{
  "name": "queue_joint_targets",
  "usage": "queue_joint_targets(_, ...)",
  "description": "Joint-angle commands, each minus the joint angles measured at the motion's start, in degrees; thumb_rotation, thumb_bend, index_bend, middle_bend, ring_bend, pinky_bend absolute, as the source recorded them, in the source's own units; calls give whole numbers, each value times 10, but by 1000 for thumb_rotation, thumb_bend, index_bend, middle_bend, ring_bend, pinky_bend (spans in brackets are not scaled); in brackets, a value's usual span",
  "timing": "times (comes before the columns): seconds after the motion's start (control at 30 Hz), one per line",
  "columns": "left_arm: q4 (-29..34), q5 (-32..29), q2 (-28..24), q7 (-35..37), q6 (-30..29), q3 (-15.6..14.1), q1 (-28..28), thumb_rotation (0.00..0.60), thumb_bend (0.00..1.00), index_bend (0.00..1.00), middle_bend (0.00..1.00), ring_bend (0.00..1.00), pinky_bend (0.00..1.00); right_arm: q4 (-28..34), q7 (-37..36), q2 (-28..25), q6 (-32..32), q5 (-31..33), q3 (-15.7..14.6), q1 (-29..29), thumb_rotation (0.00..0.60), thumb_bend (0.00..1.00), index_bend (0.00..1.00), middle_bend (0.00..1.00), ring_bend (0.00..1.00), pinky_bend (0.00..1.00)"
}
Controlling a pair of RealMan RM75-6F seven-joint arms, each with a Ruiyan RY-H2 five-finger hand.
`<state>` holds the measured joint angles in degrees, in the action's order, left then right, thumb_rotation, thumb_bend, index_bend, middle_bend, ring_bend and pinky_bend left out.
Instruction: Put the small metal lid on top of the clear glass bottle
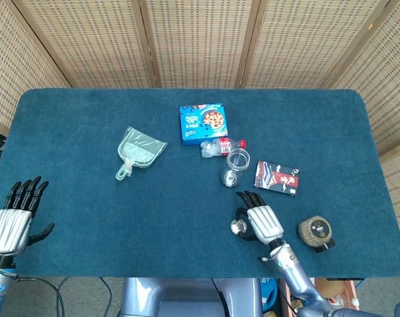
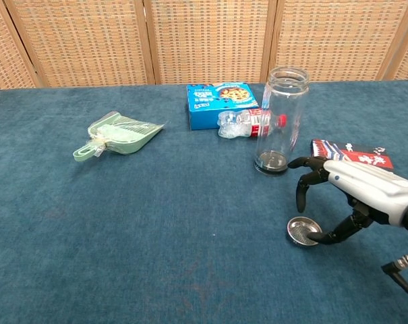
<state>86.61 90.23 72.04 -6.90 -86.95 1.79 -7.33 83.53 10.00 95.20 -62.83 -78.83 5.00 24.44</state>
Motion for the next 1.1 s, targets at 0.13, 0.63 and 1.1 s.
queue_joint_targets(0.13, 0, 0, 0, 0, 0, 0, 0, 600, 239, 0, 0, 0, 0, -6, -1, 5, 4, 2, 0, 3, 600, 372, 540, 171, 0, 135)
queue_joint_targets(0.63, -2, -1, 1, 1, 2, 0, -1, 600, 238, 0, 0, 0, 0, -29, 0, 20, 12, 10, 3, 12, 600, 389, 567, 188, 0, 142)
queue_joint_targets(1.1, -2, 1, 1, 1, 2, -1, -1, 600, 238, 0, 0, 0, 0, -33, 9, 24, 12, 15, 3, 16, 600, 415, 593, 199, 0, 149)
